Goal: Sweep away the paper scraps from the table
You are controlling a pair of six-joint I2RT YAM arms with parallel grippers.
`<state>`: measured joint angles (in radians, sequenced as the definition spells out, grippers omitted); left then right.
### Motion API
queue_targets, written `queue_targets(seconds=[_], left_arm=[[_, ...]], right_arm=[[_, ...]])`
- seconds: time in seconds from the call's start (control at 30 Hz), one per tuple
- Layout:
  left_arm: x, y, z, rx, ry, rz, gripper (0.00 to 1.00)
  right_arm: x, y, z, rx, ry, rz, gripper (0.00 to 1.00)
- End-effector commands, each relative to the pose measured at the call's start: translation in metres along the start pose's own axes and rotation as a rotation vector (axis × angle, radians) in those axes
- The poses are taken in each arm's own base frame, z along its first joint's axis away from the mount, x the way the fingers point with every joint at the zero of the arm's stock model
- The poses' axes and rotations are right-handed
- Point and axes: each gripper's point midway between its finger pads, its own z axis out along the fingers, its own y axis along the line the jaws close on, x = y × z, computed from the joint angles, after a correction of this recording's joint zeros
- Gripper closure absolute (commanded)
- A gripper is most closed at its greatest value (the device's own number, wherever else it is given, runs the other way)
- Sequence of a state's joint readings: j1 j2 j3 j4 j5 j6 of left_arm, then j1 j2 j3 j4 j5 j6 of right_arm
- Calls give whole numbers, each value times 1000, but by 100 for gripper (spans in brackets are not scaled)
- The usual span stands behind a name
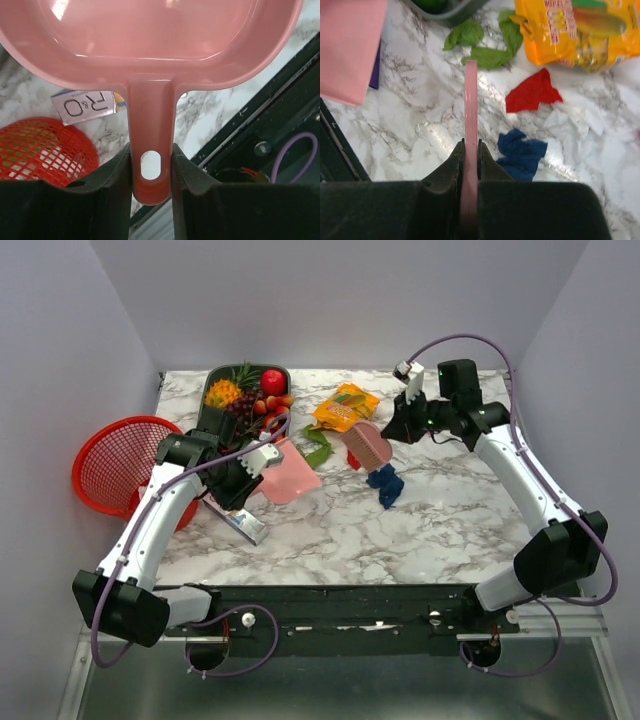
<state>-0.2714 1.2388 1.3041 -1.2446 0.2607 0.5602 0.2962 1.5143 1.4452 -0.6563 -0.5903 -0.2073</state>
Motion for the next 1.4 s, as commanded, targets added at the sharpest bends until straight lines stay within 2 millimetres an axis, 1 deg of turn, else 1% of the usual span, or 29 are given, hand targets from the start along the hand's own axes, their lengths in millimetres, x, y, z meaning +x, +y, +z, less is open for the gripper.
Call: queue_targets(seconds=[0.0, 0.03, 0.1, 0.13, 0.17, 0.2, 0.23, 0.33, 0.4, 0.43, 0.5, 0.53, 0.6, 0.63, 0.67, 0.73, 0.77, 0.83, 0.87, 0.9, 0.93, 1.0, 1.07, 1.1, 1.17, 1.23, 1.27, 1.33, 1.37], left_arm=[[44, -16, -3, 63, 184, 46, 100], [50, -17, -5, 64, 206, 56, 100], [66, -18, -9, 57, 262, 83, 100], [67, -18, -13, 34, 254, 95, 100], [71, -18, -14, 26, 258, 100, 100], [72, -16, -15, 7, 252, 102, 100], [73, -16, -18, -10, 241, 101, 100], [80, -19, -19, -31, 244, 85, 100], [89, -21, -19, -34, 269, 78, 100], [93, -19, -24, -65, 274, 81, 100], [99, -18, -27, -99, 282, 78, 100], [101, -17, -32, -132, 269, 80, 100], [103, -15, -35, -160, 265, 84, 100], [105, -15, -35, -162, 270, 81, 100], [105, -15, -35, -163, 274, 79, 100], [104, -14, -33, -159, 281, 77, 100], [102, -13, -34, -164, 275, 77, 100], [98, -10, -34, -166, 268, 84, 100], [95, -8, -35, -171, 262, 84, 100], [93, -8, -34, -169, 257, 85, 100], [93, -7, -33, -164, 261, 86, 100], [90, -7, -29, -150, 253, 90, 100], [90, -8, -26, -135, 255, 92, 100], [89, -8, -24, -129, 256, 93, 100], [88, -7, -23, -124, 263, 95, 100], [86, -6, -23, -124, 263, 95, 100], [85, -5, -25, -127, 259, 96, 100], [86, -7, -27, -125, 262, 95, 100], [87, -7, -27, -125, 264, 95, 100]], right_arm=[[-46, -1, 13, 17, -135, -211, 99], [-50, 4, 22, 2, -140, -234, 99], [-62, 5, 47, -15, -151, -274, 99], [-67, 18, 59, -47, -152, -309, 100], [-82, 22, 64, -50, -177, -344, 99], [-77, 18, 88, -54, -148, -354, 99], [-82, 29, 100, -72, -150, -405, 99], [-90, 28, 137, -72, -139, -494, 99], [-96, 22, 150, -41, -146, -543, 100], [-87, 17, 163, -34, -125, -564, 99], [-82, 5, 170, 12, -119, -581, 99], [-66, 1, 174, 13, -86, -590, 99], [-53, -1, 172, 17, -64, -606, 99], [-21, -3, 175, 1, -6, -604, 99], [-23, 2, 164, 8, -19, -617, 99], [-4, 2, 154, 14, 12, -617, 100], [14, 5, 143, 16, 41, -602, 99], [27, 9, 125, 27, 65, -581, 100], [48, 14, 118, 10, 103, -568, 99], [40, 25, 95, 0, 77, -579, 99], [42, 31, 85, -9, 75, -575, 99], [32, 51, 57, -41, 20, -578, 99], [20, 62, 45, -51, -27, -545, 100], [6, 69, 40, -69, -70, -539, 100], [-6, 75, 42, -89, -95, -460, 99], [-20, 75, 59, -108, -116, -391, 100], [-23, 76, 66, -111, -119, -288, 99], [-38, 67, 80, -67, -158, -204, 100], [-41, 58, 94, -29, -157, -74, 99]])
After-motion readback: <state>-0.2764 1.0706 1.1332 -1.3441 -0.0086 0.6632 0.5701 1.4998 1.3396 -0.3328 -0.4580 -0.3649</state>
